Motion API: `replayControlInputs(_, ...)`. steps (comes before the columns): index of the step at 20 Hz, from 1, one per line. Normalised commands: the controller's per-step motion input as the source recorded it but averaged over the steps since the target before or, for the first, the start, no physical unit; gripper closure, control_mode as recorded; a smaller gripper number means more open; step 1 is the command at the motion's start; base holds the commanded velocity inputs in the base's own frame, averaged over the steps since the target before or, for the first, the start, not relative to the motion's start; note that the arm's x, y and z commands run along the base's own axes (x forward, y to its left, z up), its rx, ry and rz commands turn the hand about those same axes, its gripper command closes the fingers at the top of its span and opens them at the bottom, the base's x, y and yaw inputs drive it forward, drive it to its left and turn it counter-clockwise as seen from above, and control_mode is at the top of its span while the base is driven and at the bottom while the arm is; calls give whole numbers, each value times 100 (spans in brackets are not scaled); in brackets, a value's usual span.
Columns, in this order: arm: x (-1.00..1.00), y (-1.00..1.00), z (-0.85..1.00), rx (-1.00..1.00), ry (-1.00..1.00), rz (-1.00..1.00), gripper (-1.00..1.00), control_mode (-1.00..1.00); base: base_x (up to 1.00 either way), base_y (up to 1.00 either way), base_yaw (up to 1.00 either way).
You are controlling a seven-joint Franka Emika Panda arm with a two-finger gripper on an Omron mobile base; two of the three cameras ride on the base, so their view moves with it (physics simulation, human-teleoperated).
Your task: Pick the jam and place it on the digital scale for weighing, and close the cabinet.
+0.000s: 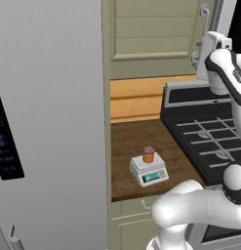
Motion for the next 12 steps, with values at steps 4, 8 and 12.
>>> replayControlInputs(4, 100, 48, -12, 0, -4, -16, -100, -100, 0, 0, 0)
replayControlInputs(8, 100, 44, -12, 0, -3, -18, -100, -100, 0, 0, 0)
replayControlInputs(12, 100, 13, -24, 0, -4, -19, -100, -100, 0, 0, 0)
